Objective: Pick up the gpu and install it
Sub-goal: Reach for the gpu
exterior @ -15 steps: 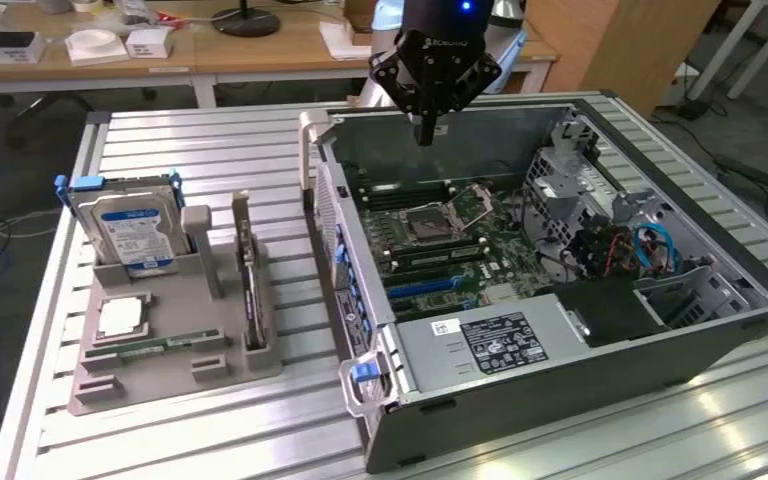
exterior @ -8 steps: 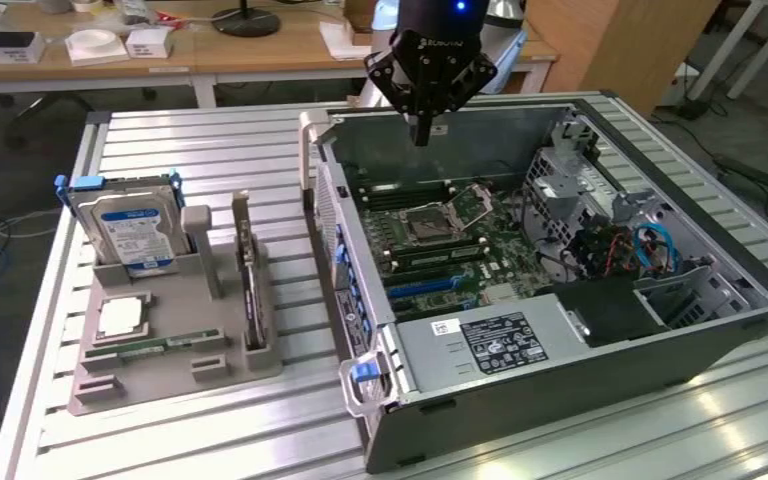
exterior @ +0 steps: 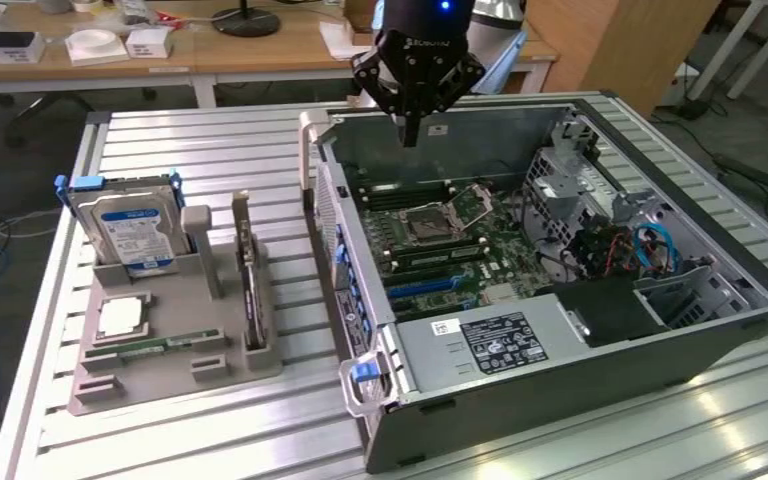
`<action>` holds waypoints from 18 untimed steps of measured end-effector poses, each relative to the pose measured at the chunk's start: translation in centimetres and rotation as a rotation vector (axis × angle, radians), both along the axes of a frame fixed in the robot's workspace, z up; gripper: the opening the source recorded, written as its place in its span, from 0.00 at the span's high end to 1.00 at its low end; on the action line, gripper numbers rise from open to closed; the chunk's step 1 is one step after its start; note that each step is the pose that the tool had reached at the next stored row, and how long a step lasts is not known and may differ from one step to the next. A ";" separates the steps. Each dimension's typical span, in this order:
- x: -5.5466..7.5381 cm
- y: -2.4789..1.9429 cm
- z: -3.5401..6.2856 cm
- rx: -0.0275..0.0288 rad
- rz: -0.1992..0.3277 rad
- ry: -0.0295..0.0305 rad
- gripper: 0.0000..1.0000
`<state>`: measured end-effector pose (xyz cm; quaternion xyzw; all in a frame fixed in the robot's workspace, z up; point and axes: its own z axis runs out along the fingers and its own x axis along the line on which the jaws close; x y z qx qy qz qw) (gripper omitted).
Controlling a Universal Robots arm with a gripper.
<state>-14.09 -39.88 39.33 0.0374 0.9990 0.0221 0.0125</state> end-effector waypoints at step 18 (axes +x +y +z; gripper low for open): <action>-3.1 -0.03 0.00 0.0001 0.000 0.0000 0.88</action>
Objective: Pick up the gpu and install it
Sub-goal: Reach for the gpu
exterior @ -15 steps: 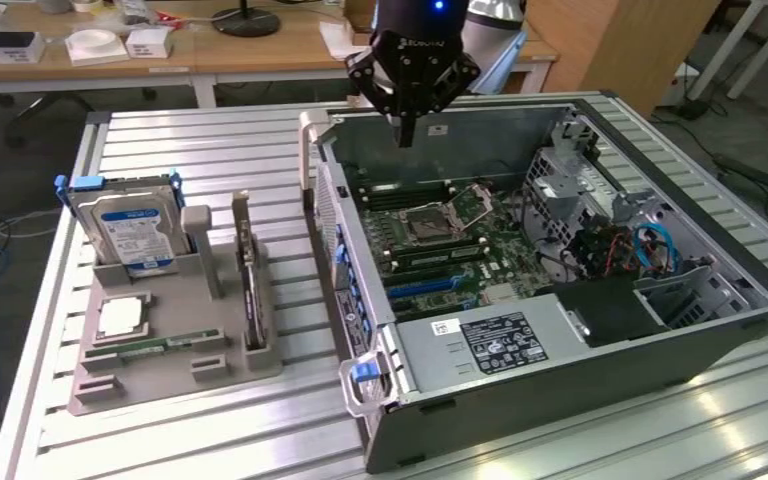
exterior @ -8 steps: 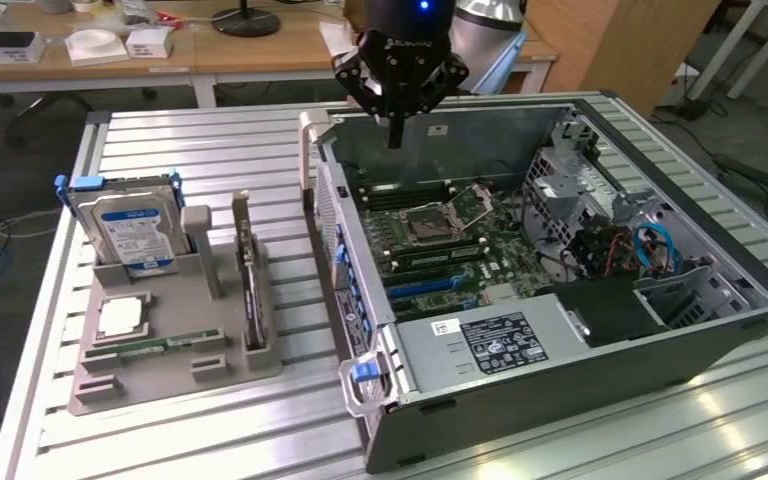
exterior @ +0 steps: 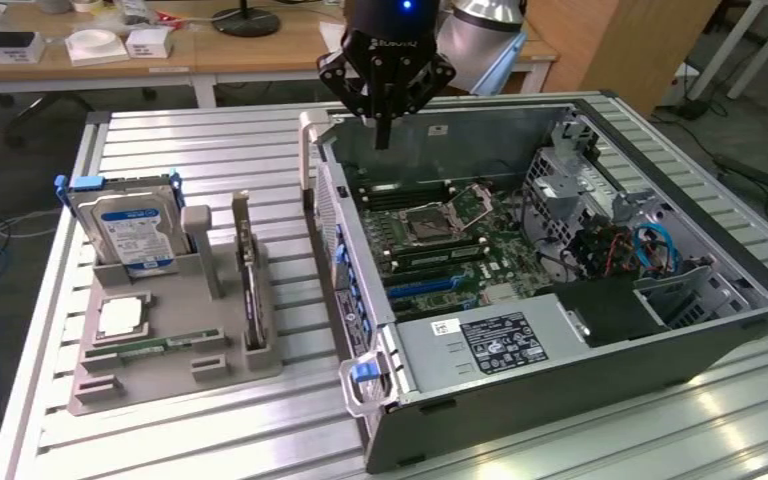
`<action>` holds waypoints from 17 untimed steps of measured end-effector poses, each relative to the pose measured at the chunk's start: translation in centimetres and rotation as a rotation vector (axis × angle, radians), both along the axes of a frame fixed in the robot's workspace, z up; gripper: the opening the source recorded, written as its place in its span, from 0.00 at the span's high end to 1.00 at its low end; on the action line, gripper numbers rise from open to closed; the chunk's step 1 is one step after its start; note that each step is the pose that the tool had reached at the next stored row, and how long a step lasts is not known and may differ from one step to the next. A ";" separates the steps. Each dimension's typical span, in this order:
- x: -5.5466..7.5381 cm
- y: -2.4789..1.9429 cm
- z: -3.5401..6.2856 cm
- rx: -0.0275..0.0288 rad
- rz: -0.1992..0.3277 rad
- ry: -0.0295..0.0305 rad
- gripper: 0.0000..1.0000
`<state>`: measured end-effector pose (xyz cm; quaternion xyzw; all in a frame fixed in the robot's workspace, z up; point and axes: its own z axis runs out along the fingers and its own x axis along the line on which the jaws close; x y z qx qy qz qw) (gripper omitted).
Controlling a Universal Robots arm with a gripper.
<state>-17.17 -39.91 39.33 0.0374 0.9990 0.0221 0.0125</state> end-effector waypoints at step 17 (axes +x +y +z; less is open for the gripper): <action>-3.0 -0.04 0.00 -0.0001 0.000 0.0000 0.88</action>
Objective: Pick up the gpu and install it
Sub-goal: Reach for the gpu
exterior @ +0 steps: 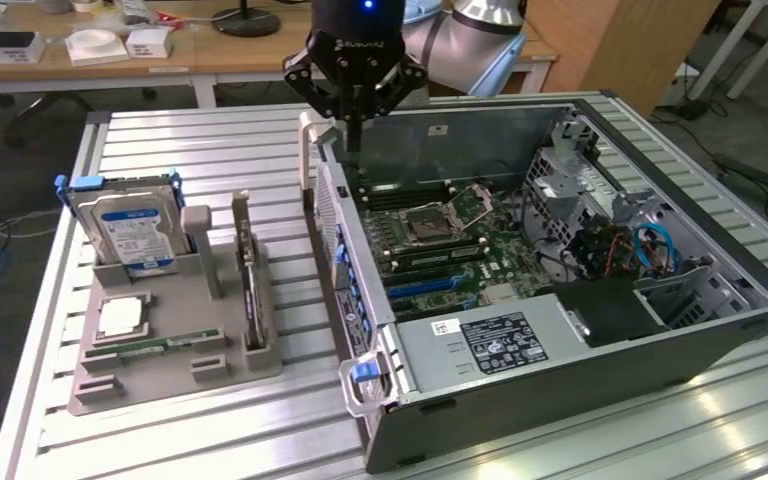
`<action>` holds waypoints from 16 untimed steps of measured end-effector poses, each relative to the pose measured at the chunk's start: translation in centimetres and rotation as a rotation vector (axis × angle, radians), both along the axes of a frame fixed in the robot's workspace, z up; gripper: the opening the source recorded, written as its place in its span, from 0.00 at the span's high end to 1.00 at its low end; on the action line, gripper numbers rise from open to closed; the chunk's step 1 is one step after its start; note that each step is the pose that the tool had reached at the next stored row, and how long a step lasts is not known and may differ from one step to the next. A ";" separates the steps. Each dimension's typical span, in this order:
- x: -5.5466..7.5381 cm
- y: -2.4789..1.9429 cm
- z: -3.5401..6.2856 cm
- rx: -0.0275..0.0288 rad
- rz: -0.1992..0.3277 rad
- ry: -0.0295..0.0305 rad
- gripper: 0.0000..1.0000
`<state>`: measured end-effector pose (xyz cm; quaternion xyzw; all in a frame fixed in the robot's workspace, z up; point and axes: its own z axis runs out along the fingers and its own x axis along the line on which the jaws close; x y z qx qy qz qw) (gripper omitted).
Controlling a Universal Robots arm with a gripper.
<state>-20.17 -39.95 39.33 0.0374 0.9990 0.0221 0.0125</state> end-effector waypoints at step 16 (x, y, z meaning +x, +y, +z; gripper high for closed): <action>-2.9 -0.04 -0.01 0.0000 0.000 0.0000 0.88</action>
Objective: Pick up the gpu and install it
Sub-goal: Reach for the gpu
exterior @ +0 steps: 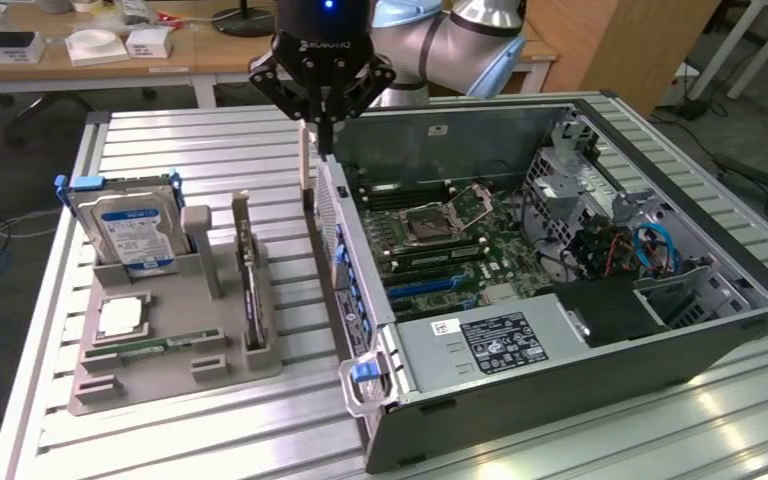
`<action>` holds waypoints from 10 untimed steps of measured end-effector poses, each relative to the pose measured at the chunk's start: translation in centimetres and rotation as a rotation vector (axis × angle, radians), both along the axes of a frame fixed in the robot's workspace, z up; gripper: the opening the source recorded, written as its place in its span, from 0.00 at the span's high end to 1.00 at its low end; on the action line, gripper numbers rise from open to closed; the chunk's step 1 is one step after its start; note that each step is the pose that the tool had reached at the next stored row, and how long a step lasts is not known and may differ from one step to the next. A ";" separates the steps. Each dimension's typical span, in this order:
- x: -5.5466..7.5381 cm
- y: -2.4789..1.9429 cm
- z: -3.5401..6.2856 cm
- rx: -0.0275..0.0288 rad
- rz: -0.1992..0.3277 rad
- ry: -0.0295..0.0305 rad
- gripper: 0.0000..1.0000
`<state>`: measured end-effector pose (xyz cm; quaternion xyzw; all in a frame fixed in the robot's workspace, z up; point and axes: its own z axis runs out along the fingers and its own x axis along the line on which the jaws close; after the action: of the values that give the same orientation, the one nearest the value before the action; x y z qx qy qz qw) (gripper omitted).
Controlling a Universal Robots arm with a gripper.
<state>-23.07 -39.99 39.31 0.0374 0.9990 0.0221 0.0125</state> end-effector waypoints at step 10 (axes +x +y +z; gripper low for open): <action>-1.9 -0.02 -0.01 0.0000 0.000 0.0000 0.88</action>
<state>-25.00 -40.01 39.30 0.0374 0.9990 0.0221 0.0125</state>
